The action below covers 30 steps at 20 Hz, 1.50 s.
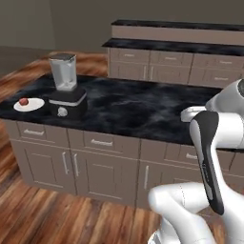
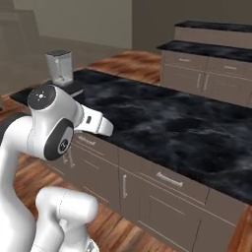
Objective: Pick the peach and kiwi from the fridge and place them on the plate next to the blender to make a fruit smoothie.
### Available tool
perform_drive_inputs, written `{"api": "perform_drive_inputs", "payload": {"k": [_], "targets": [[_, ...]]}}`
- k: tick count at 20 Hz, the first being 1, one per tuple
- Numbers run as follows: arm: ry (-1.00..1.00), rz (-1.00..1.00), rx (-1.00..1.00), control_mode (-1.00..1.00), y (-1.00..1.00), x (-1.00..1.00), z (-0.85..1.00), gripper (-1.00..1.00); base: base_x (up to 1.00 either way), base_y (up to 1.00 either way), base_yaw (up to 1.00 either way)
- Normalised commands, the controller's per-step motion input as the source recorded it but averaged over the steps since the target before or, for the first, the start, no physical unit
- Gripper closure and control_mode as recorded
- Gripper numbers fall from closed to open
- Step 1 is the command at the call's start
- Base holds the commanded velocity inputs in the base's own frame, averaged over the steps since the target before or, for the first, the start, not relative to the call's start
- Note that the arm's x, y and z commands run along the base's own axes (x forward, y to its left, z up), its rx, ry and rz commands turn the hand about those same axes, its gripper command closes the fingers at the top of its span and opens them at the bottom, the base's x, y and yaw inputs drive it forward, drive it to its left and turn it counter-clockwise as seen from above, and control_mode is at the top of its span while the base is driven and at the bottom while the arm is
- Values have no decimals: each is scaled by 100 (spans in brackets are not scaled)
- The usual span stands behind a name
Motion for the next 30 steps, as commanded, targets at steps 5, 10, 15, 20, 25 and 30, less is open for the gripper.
{"api": "perform_drive_inputs", "payload": {"k": [5,10,15,20,25,30], "targets": [[0,0,0,100,0,0,0,100,52,100,3],[0,0,0,100,0,0,0,100,46,100,2],[0,0,0,100,0,0,0,100,45,100,0],[0,0,0,100,0,0,0,100,43,100,0],[0,0,0,100,0,0,0,100,58,100,-3],[0,0,0,100,0,0,0,100,77,100,-21]]}}
